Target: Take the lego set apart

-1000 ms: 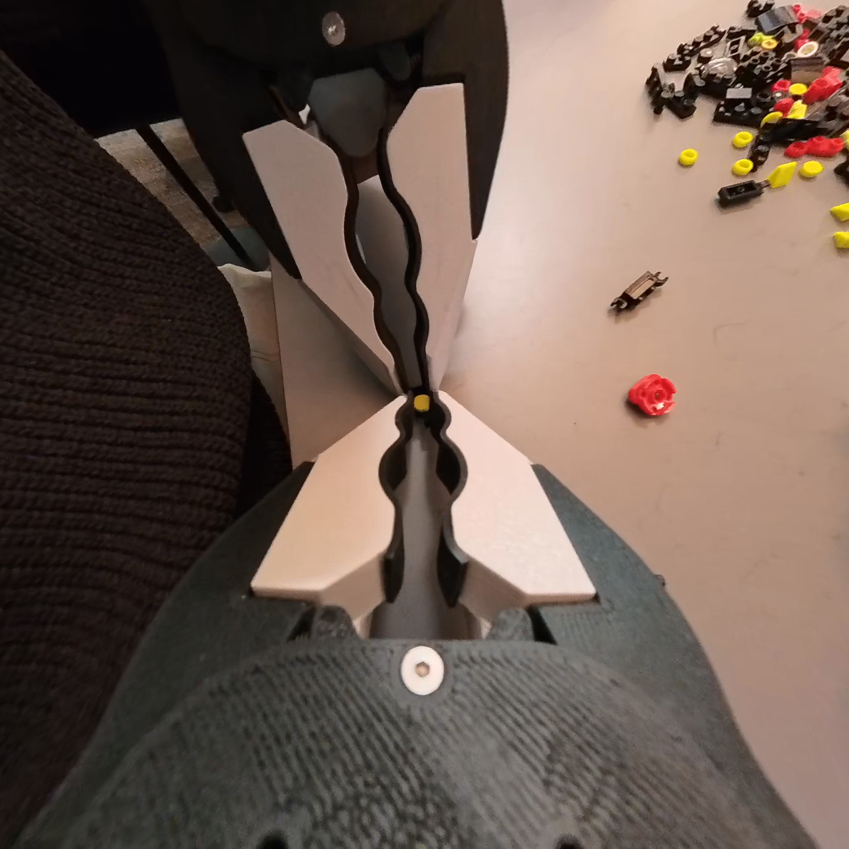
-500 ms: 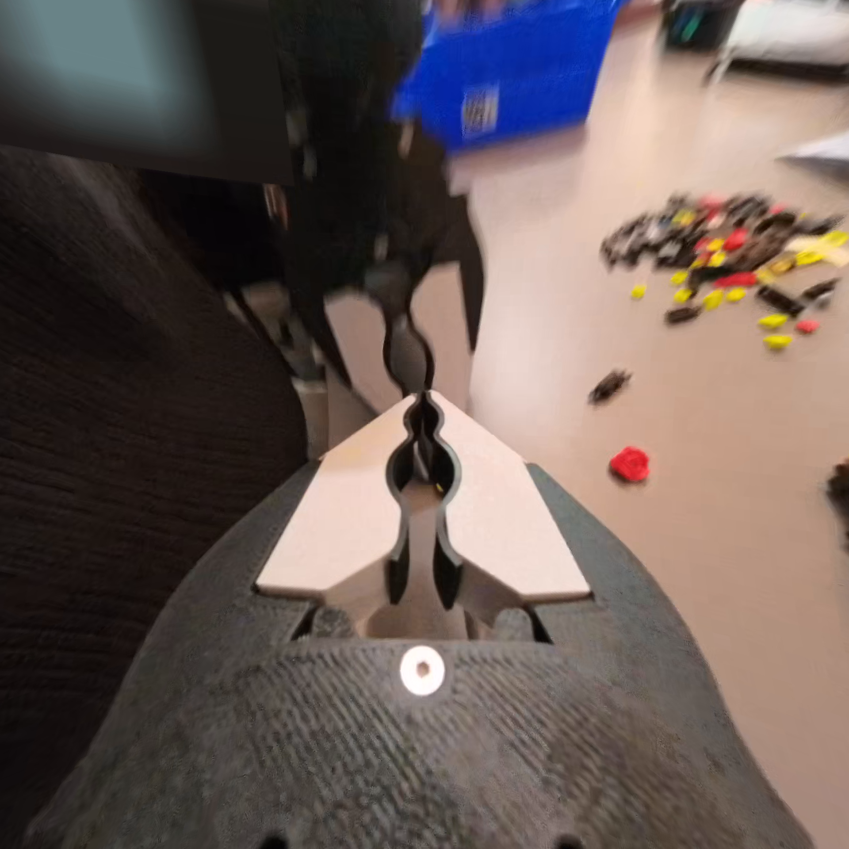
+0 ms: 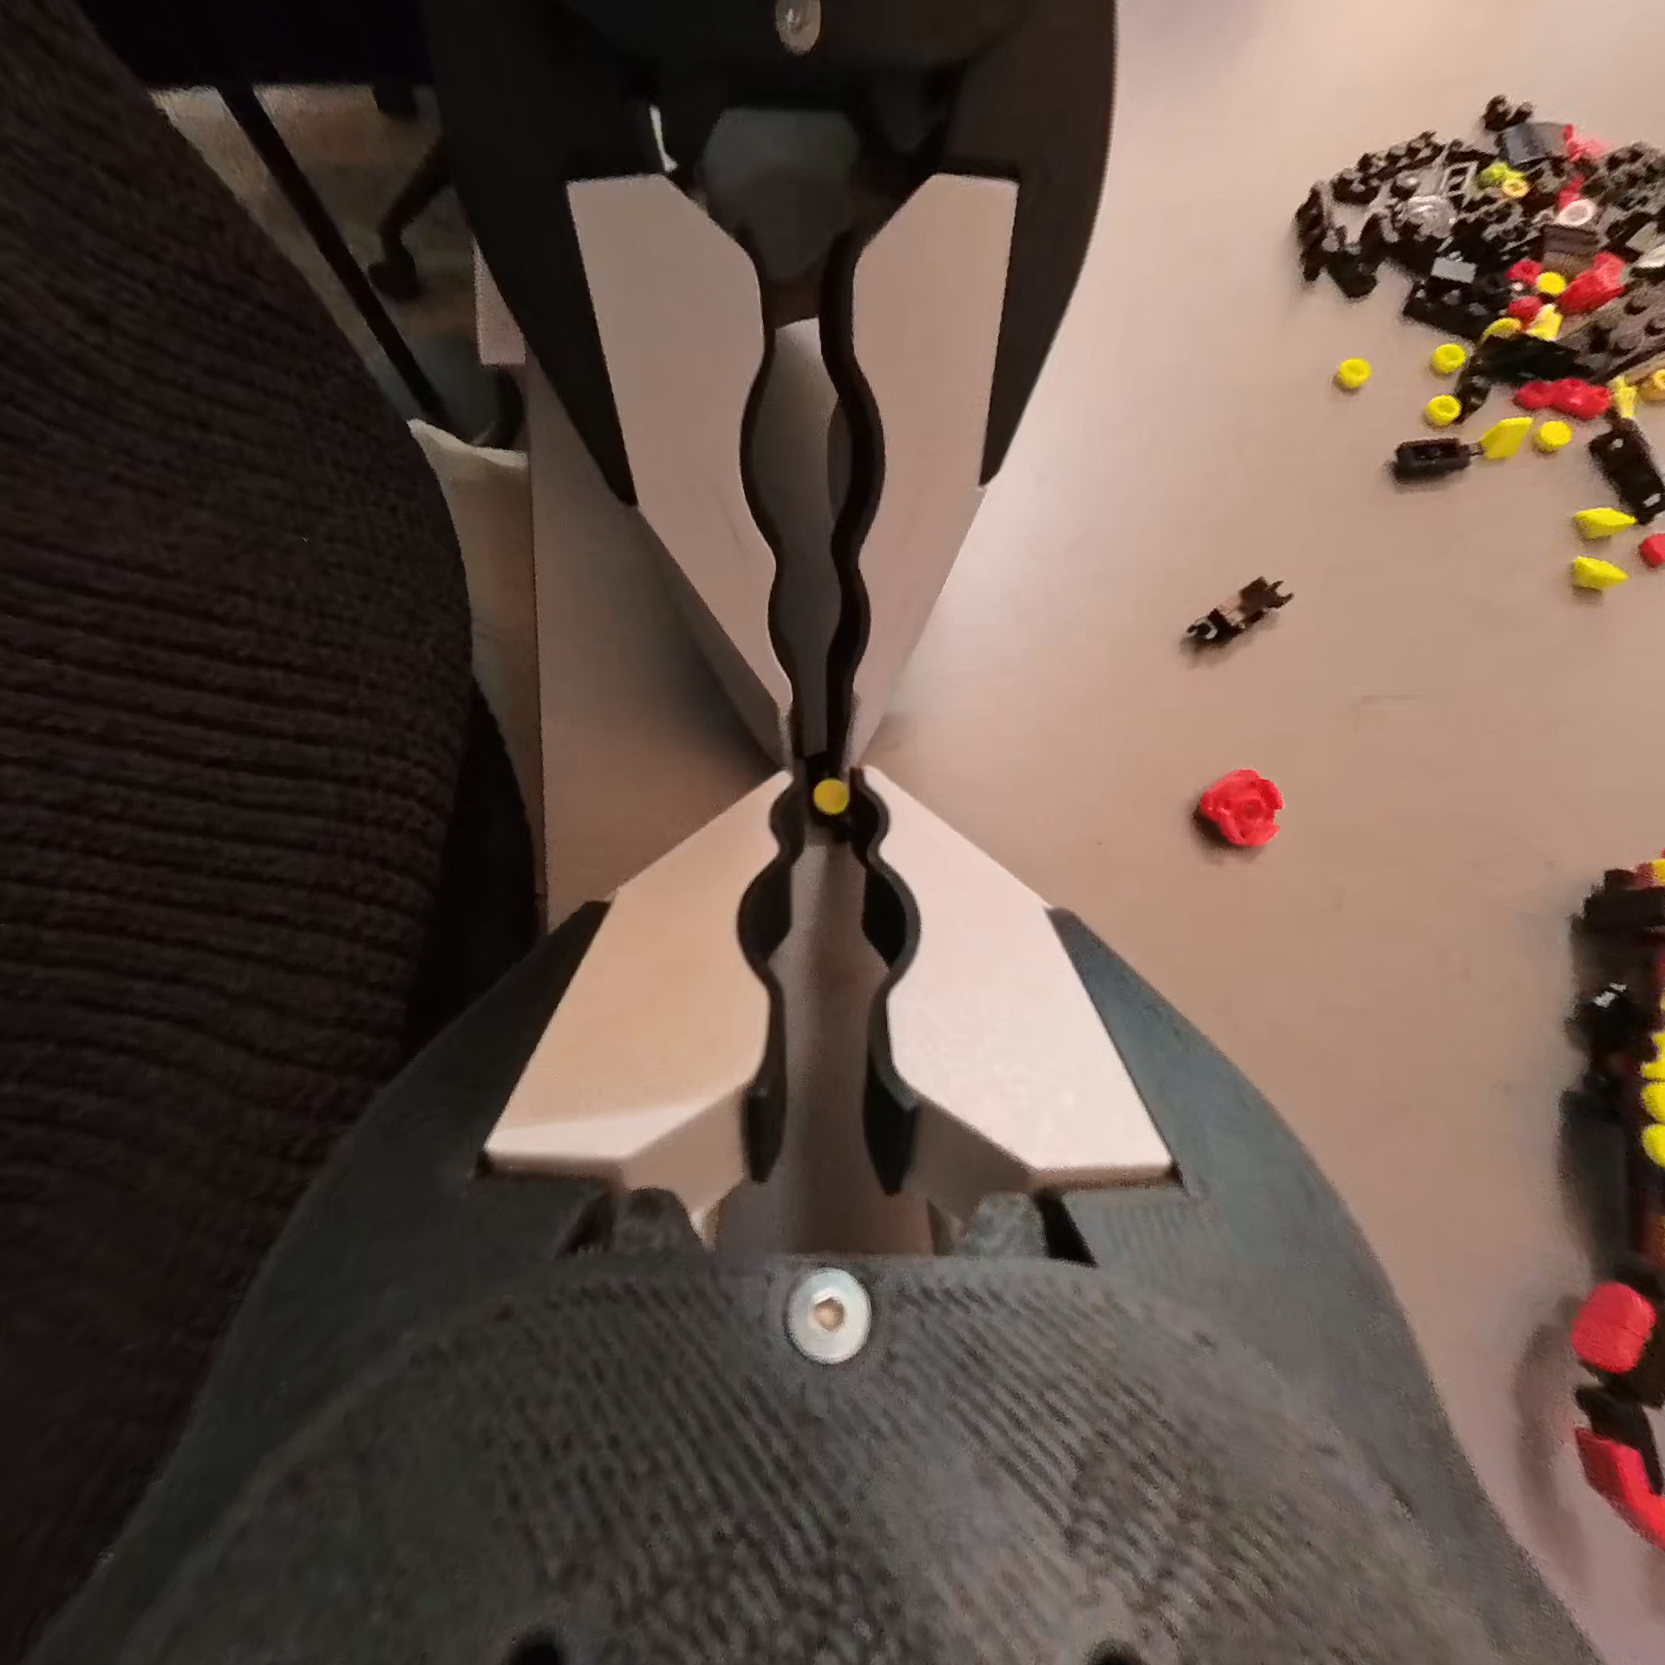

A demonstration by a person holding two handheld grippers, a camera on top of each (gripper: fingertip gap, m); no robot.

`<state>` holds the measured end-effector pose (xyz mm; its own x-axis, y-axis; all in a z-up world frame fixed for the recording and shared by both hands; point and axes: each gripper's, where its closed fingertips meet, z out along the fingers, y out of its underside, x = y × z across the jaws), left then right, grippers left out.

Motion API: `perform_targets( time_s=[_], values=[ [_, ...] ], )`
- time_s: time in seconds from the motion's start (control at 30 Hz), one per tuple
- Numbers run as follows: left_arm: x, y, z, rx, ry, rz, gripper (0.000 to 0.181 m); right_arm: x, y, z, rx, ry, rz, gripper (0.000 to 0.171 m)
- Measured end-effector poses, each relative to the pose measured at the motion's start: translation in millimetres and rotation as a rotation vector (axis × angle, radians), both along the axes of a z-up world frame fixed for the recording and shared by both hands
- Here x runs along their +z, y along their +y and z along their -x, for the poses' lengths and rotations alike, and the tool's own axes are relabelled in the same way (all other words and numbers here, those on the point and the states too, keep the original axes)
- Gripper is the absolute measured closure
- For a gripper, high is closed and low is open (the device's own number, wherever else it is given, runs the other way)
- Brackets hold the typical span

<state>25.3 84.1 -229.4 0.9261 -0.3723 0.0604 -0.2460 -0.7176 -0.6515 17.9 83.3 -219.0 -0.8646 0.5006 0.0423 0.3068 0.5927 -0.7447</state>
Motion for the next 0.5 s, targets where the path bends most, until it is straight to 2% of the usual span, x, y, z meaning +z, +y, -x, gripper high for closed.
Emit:
perform_targets(
  time_s=[0.5],
  values=[
    [-0.2,-0.3,-8.8,-0.058,0.020,-0.007,0.173,-5.7,-0.7,-11.5,0.171,-0.051,-0.026,0.164]
  ],
)
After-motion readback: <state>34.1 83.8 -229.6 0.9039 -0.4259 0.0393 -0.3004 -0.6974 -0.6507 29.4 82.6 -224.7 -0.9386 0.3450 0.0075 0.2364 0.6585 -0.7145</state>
